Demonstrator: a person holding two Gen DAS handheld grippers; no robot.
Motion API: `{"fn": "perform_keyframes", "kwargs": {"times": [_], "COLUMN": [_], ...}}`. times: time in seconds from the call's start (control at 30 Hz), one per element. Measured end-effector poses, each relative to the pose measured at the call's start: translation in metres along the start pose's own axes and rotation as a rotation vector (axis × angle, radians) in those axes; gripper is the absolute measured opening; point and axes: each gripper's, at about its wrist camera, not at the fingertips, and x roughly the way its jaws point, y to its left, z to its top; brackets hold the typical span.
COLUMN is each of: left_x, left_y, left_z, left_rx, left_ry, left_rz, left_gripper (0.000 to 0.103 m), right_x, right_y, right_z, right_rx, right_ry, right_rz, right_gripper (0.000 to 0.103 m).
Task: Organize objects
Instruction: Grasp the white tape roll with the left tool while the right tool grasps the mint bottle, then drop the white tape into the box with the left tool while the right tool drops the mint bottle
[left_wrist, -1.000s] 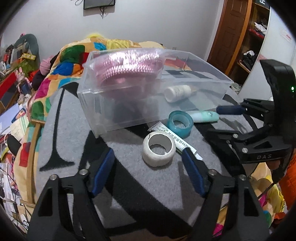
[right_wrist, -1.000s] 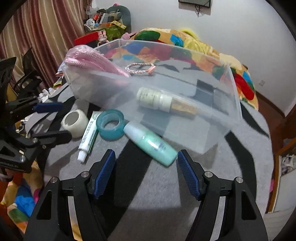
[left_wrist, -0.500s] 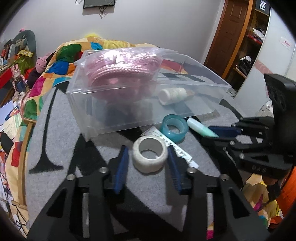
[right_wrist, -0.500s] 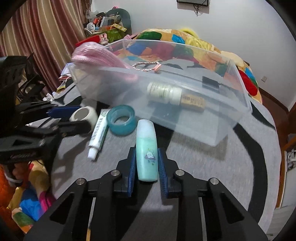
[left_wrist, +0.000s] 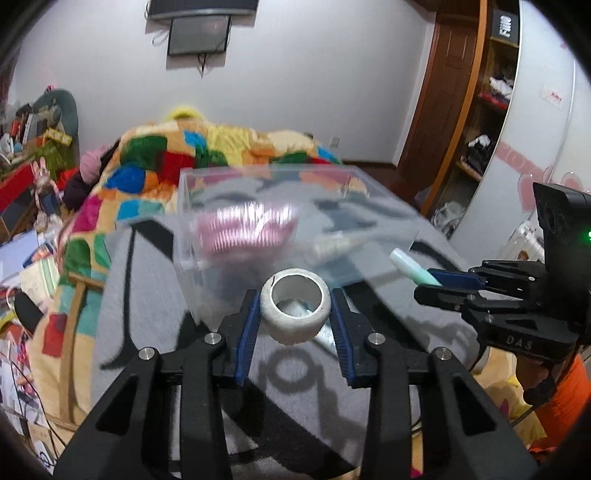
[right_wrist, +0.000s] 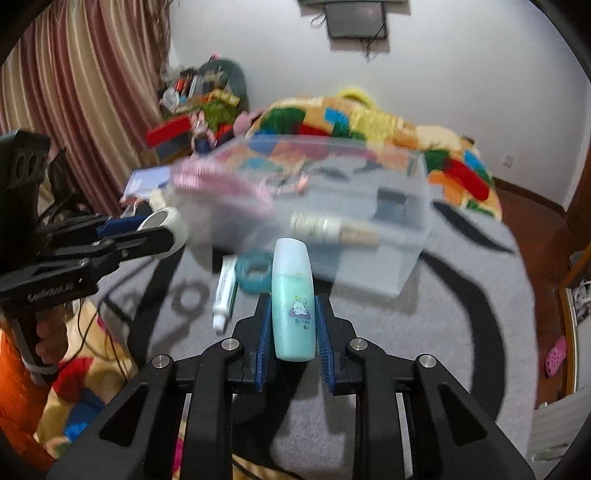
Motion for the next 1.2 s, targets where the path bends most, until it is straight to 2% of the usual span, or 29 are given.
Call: {"fn": "perform_keyframes", "kwargs": {"times": [0.17,0.37,0.63,0.87,1.0,1.2], "left_x": [-0.015,-0.008,0.029,0.062,0.077,0.084], "left_y": [0.002,0.007,0.010,0.004,-0.005,-0.005], "left_z": [0.022,0.052,0.078,0.082,0.082,0.079], "left_rx": [0.003,-0.004,-0.009,-0.001,0.039,0.044], "left_ry": [-0.068,-0.084,-0.033,0.043,0.080,0.105], "left_rz": [0.006,-0.001,-0.024,-0.037,-0.024,-0.028], "left_gripper": [0.037,0.037,0.037,0.037,0.037,0.038], "right_x": [-0.024,-0.026,0.008,0.054,0.064,0.064], "right_y": [-0.005,-0.011,-0.027,-0.040,-0.043,-0.039], "right_z": [0.023,0.047,0.067,0.069,0.068,0.066], "right_rx": [0.035,0.040,0.072,0.097,0.089,0.059], "right_ry": [-0.087,-0.128,-0.079,0.023,0.052,0.067], "right_rz": [-0.026,-0.081,-0.118,-0.126,-0.131,-0.122], "right_gripper": [0.021,0.021,0.021,0.021,0.021,0.021]}}
